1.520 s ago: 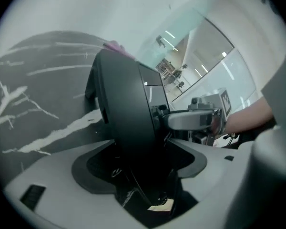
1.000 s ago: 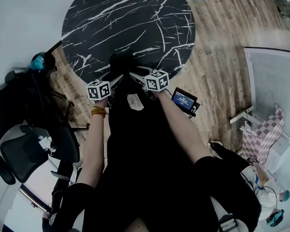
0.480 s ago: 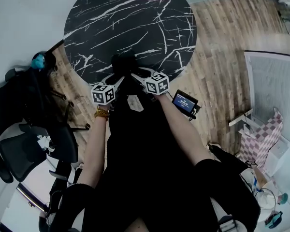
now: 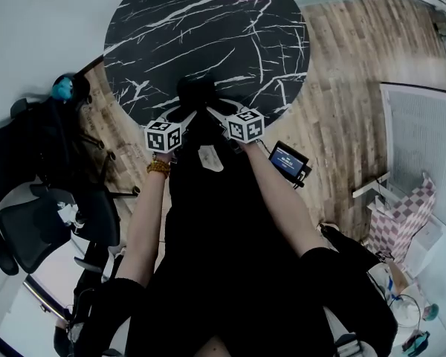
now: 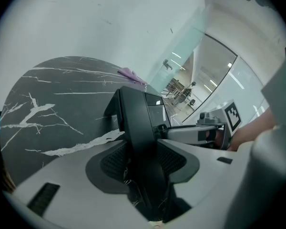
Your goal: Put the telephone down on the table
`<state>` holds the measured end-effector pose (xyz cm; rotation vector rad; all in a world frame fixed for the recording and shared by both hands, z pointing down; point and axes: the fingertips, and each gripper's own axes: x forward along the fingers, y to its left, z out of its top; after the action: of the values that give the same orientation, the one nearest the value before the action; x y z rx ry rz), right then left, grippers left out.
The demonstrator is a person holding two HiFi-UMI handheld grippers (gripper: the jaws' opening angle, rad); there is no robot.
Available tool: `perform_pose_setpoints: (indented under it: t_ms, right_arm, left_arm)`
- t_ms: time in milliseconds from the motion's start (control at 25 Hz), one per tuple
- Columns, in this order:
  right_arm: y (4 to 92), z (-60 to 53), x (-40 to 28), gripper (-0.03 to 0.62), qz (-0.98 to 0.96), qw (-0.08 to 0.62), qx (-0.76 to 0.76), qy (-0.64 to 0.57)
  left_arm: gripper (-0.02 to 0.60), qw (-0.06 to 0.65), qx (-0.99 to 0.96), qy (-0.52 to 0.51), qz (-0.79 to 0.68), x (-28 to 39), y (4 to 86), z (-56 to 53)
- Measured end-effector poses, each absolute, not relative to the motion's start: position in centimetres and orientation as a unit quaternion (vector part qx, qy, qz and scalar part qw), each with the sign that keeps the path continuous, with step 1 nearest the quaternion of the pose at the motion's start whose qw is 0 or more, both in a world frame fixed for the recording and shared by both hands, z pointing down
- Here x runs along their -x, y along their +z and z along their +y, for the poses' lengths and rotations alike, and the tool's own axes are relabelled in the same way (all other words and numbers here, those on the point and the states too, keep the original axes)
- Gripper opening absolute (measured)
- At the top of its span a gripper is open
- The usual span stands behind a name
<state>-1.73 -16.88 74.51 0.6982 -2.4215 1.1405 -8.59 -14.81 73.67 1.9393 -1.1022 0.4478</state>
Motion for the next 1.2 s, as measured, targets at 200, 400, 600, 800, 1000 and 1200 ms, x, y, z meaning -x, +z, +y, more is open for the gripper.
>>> perform_pose_setpoints:
  t_ms: [200,400,600,800,1000,1200]
  right_arm:
    - [74.37,-17.61,1.79,0.178,-0.859,0.191,-0.26,0.397]
    - [74.51,-17.53,1.67,0.178,-0.858,0.19,-0.263,0.398]
    - [74.5,-17.4,1.55,0.178,-0.859,0.191,-0.259,0.398]
    - [74.44,-17.6,1.54,0.178,-0.859,0.191,-0.268,0.393]
    - [74.51,-17.16,1.33,0.176,-0.859,0.201,-0.272,0.384]
    - [74.6,-16.73,1.09,0.164,-0.864,0.213,-0.264,0.372]
  left_arm:
    - [0.164,0.408,-0.775,0.169,-0.452,8.92,72.93,-15.71]
    - [0.164,0.421,-0.78,0.16,-0.433,8.63,73.43,-15.64]
    - [0.166,0.417,-0.783,0.163,-0.432,8.54,73.35,-15.47]
    - [0.166,0.412,-0.778,0.158,-0.448,8.64,73.34,-15.65]
    - [0.166,0.401,-0.77,0.154,-0.471,8.66,73.33,-15.13]
    - [0.166,0.393,-0.767,0.157,-0.482,8.85,73.25,-15.08]
